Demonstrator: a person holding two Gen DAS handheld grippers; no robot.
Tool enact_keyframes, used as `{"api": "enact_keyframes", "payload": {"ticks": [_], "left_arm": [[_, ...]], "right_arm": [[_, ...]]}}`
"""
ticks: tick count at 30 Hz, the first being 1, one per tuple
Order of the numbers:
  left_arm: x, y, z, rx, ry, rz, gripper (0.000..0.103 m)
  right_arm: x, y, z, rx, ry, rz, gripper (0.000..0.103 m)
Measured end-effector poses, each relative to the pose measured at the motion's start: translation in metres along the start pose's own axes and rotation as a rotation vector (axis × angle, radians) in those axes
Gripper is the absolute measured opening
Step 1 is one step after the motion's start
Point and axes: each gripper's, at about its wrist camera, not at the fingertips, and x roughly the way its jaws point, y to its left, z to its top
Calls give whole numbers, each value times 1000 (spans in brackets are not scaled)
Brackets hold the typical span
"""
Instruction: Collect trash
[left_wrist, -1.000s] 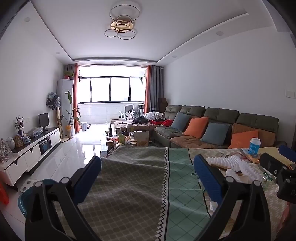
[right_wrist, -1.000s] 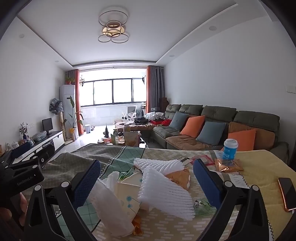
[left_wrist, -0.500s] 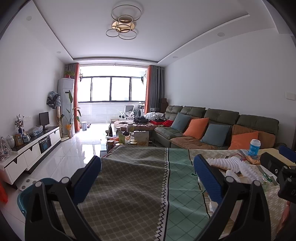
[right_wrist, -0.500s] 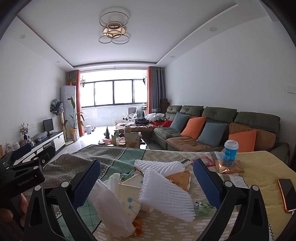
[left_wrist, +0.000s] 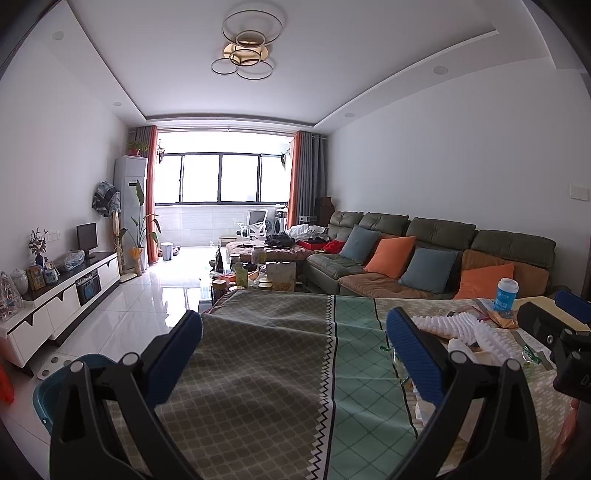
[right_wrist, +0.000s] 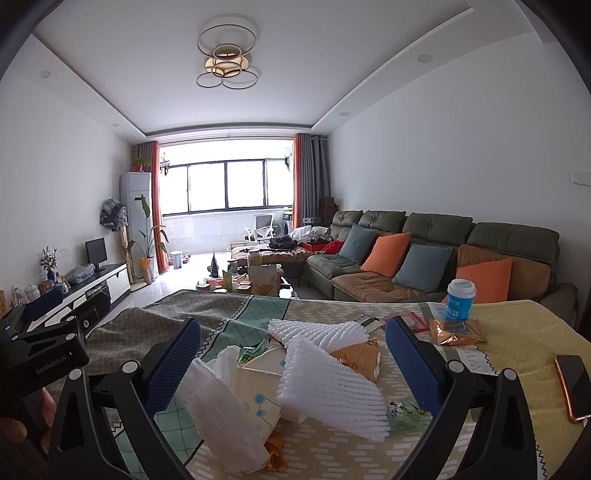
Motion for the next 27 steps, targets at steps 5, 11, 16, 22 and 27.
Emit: {"api": "enact_keyframes", "payload": {"ticks": [5,11,16,22,27], "left_arm": [[-1,-2,0,-3,1,-3,100],[-1,-1,-1,-8,4,-7,100],[-1,-2,-1,-8,3,-8,100],[-2,-1,-2,-13,3,-10,100],[-2,-1,-2,-13,4,-10,100]], "right_arm": [[0,0,0,1,0,1,99],[1,0,1,1,-1,1,99],[0,0,-1,2,-1,1,99],[0,0,-1,2,-1,2,99],[1,0,0,3,2,3,99]]}}
